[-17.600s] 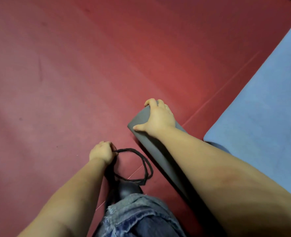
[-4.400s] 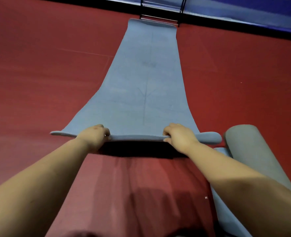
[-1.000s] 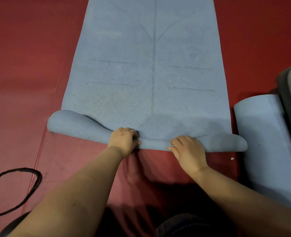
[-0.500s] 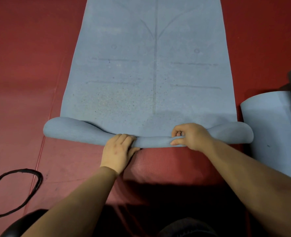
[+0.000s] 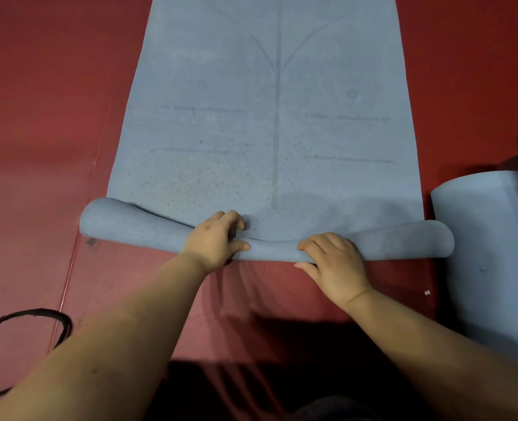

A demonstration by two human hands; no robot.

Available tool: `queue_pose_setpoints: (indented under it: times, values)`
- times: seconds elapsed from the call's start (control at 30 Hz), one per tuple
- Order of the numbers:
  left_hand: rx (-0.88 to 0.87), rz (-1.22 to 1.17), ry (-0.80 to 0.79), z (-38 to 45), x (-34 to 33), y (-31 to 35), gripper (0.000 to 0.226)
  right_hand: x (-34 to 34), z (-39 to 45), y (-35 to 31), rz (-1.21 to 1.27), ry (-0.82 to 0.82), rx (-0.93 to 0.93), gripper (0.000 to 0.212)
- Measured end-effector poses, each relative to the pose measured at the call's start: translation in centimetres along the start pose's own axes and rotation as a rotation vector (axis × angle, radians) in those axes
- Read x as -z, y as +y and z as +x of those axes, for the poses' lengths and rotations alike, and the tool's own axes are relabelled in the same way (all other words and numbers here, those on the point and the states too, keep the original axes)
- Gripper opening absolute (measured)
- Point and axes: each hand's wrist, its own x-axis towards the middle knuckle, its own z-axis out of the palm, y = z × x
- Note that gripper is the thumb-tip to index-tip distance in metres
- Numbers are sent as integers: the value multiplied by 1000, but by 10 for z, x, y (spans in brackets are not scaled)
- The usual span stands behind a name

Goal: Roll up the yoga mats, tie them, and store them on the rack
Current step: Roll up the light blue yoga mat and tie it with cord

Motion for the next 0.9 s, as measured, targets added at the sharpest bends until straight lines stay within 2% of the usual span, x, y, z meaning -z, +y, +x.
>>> queue_pose_setpoints:
  times: [0.07, 0.13, 0.27, 0.37, 0.43, 0.47, 0.6, 0.67, 0.73, 0.8, 0.87, 0.9]
  values:
    - [-171, 160, 234, -11, -10, -1, 15, 0, 5, 1, 17, -15, -5, 34]
    - [-252, 346, 420, -24, -26, -4, 25, 4, 13, 4, 77, -51, -5, 35]
    - [-308, 409, 539, -42, -46, -18, 35, 12, 24, 12, 164, -146, 7, 21]
    - [-333, 381, 521, -27, -38, -19, 30, 21, 41, 17, 277, -295, -131, 17]
    - [-311, 348, 428, -11, -25, -18, 34, 25, 53, 23, 390, -408, -261, 20]
    - [-295, 339, 370, -4, -17, -16, 36, 27, 57, 22, 429, -390, -289, 21]
    - [-149, 221, 102, 20, 5, -11, 24, 16, 37, 6, 134, 54, -124, 24]
    - [-71, 170, -42, 31, 12, -8, 15, 8, 23, 0, 62, 108, -59, 31]
    - [-33, 122, -105, 39, 17, -5, 11, 3, 23, 4, 59, 111, -26, 32]
    - [-40, 116, -19, 37, 17, -2, 14, 4, 35, 12, 81, 59, -19, 28]
    - [-196, 243, 254, 22, 8, 0, 20, 11, 48, 16, 167, -18, -61, 22]
    - [-259, 296, 341, 11, 0, -1, 26, 15, 53, 17, 218, -74, -106, 21]
